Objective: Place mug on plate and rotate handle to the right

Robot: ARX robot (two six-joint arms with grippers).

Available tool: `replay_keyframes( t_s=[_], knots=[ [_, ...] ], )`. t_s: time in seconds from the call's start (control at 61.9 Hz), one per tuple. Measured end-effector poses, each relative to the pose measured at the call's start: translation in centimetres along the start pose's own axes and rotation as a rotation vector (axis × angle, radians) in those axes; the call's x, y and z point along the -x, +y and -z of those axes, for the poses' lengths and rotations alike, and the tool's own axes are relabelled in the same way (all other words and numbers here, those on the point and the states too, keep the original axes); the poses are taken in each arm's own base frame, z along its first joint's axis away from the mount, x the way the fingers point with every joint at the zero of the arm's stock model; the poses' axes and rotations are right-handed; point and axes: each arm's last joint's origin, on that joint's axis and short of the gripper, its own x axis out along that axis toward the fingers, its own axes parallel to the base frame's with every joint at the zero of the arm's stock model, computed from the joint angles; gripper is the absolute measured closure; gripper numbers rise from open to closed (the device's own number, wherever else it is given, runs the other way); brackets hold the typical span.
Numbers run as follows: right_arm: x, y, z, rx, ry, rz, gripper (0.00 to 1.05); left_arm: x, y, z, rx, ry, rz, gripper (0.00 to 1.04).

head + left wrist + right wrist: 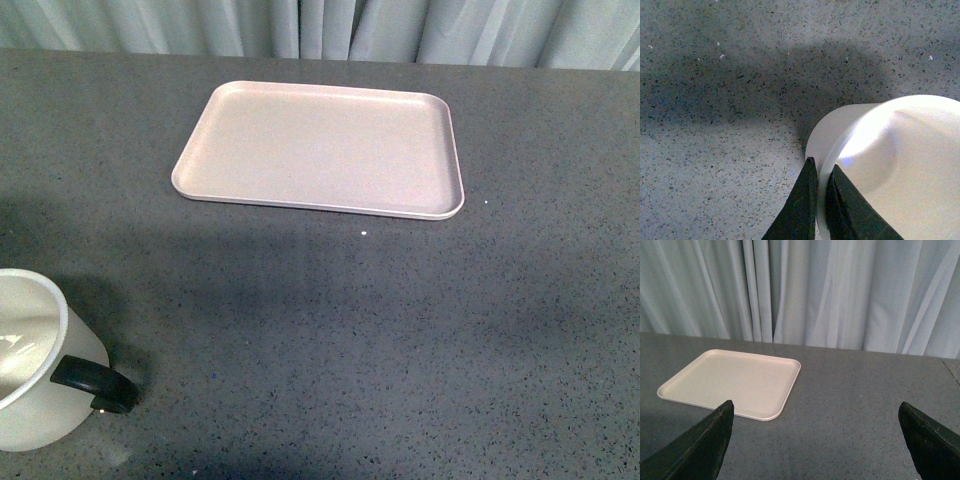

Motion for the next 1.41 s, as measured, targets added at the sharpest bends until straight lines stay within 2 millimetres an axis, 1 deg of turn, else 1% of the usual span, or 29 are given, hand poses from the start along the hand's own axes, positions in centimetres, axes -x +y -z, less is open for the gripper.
replay_keyframes(
  t_s=[0.048,0.129,0.21,0.259,0.291,0.356,0.452,0.517,0.533,0.711,0.824,0.873,1.018,1.115,1.26,1.406],
  knots=[
    [0.0,0.0,0.0,0.0,0.0,0.0,0.09,0.6,-0.2,-0.6,0.003,-0.007,0.009,1.02],
    [0.0,0.0,0.0,0.0,0.0,0.0,0.09,1.4,-0.7,-2.3,-0.001,-0.049,0.032,1.02],
    [0.0,0.0,0.0,0.0,0.0,0.0,0.09,1.9,-1.3,-4.5,-0.014,-0.098,0.049,1.02],
    [0.0,0.0,0.0,0.0,0.0,0.0,0.09,2.1,-1.8,-6.3,-0.037,-0.129,0.063,1.02],
    [0.0,0.0,0.0,0.0,0.0,0.0,0.09,2.1,-2.0,-7.0,-0.046,-0.138,0.07,1.02],
    [0.0,0.0,0.0,0.0,0.0,0.0,0.09,1.8,-2.8,-9.3,-0.072,-0.157,0.093,1.02],
    [0.0,0.0,0.0,0.0,0.0,0.0,0.09,0.0,-4.7,-13.5,-0.115,-0.171,0.136,1.02],
    [0.0,0.0,0.0,0.0,0.0,0.0,0.09,-1.1,-5.7,-15.6,-0.135,-0.173,0.152,1.02],
    [0.0,0.0,0.0,0.0,0.0,0.0,0.09,-1.8,-6.4,-16.9,-0.147,-0.171,0.163,1.02],
    [0.0,0.0,0.0,0.0,0.0,0.0,0.09,-5.0,-9.6,-21.6,-0.2,-0.151,0.205,1.02],
    [0.0,0.0,0.0,0.0,0.0,0.0,0.09,-7.0,-11.4,-24.1,-0.247,-0.127,0.23,1.02],
    [0.0,0.0,0.0,0.0,0.0,0.0,0.09,-7.8,-11.9,-24.9,-0.27,-0.112,0.235,1.02],
    [0.0,0.0,0.0,0.0,0.0,0.0,0.09,-9.3,-12.4,-25.7,-0.3,-0.087,0.238,1.02],
    [0.0,0.0,0.0,0.0,0.0,0.0,0.09,-10.3,-12.5,-25.9,-0.311,-0.069,0.237,1.02],
    [0.0,0.0,0.0,0.0,0.0,0.0,0.09,-11.4,-12.5,-25.9,-0.322,-0.048,0.233,1.02],
    [0.0,0.0,0.0,0.0,0.0,0.0,0.09,-12.4,-12.6,-25.6,-0.341,-0.02,0.231,1.02]
  ],
)
